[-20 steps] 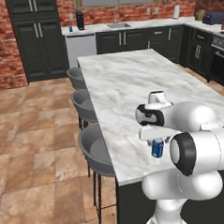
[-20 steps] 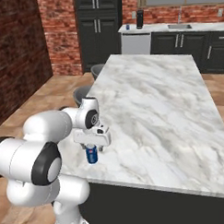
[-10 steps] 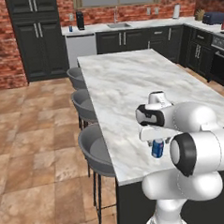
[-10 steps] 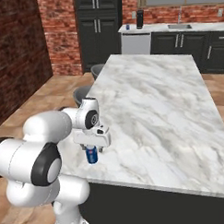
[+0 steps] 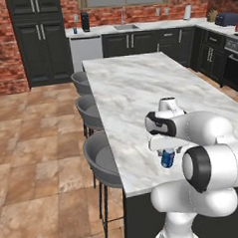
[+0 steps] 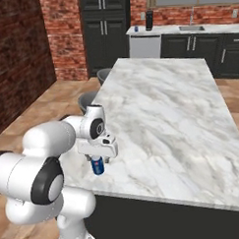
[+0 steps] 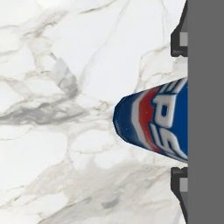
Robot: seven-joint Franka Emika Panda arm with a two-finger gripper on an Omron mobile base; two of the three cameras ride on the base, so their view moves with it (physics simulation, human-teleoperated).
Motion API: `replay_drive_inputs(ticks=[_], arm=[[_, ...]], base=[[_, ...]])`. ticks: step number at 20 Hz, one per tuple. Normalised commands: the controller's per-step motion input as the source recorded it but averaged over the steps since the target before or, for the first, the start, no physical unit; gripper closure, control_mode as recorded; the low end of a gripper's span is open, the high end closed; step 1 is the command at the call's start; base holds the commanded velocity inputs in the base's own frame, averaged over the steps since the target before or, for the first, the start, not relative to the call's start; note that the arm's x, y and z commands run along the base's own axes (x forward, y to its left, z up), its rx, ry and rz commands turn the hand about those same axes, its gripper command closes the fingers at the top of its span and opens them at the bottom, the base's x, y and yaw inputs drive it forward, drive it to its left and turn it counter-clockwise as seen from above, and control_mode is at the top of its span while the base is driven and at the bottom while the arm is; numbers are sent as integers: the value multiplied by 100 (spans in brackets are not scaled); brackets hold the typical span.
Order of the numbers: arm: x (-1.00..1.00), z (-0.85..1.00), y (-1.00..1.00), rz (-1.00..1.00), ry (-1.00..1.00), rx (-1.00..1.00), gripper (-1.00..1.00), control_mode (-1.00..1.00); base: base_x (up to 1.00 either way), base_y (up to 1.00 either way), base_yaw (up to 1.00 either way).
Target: Four empty soda cans are scattered around the kitchen. Gather all the cans and cluster them next to the stove for recycling.
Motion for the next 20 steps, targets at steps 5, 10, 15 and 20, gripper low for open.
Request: replay_drive_inputs(ticks=[5, 10, 15, 20], arm=[[0, 0, 0, 0, -1, 0, -100, -100], [8, 0, 0, 0, 0, 0, -100, -100], [17, 0, 0, 0, 0, 0, -100, -100], [19, 0, 0, 0, 0, 0, -100, -100]], base=[[0, 0, 0], [0, 0, 0], [0, 0, 0], [0, 0, 0]])
